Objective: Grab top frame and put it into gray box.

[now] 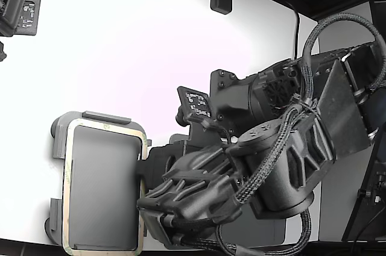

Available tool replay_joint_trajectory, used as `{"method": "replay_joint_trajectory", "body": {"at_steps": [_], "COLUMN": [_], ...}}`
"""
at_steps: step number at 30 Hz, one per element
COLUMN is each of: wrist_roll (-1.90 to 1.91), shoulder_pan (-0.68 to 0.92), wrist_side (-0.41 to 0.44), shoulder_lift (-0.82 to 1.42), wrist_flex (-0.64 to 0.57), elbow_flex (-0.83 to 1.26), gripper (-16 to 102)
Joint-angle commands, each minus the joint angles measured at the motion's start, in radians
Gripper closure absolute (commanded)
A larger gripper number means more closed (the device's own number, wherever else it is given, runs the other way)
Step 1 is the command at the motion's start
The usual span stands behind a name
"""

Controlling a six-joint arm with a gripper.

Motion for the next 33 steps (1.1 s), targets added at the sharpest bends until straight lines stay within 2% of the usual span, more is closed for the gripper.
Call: {"method": "replay_joint_trajectory", "body": {"at_steps": [1, 33], "wrist_roll": [0.003, -0.032], "shoulder_pan": [-0.020, -0.043], "wrist_side": [0.000, -0.015], "shoulder_lift": [0.031, -0.011], "wrist_flex": [0.012, 0.012], "elbow_flex": [-0.014, -0.014], "gripper": [99, 99]}}
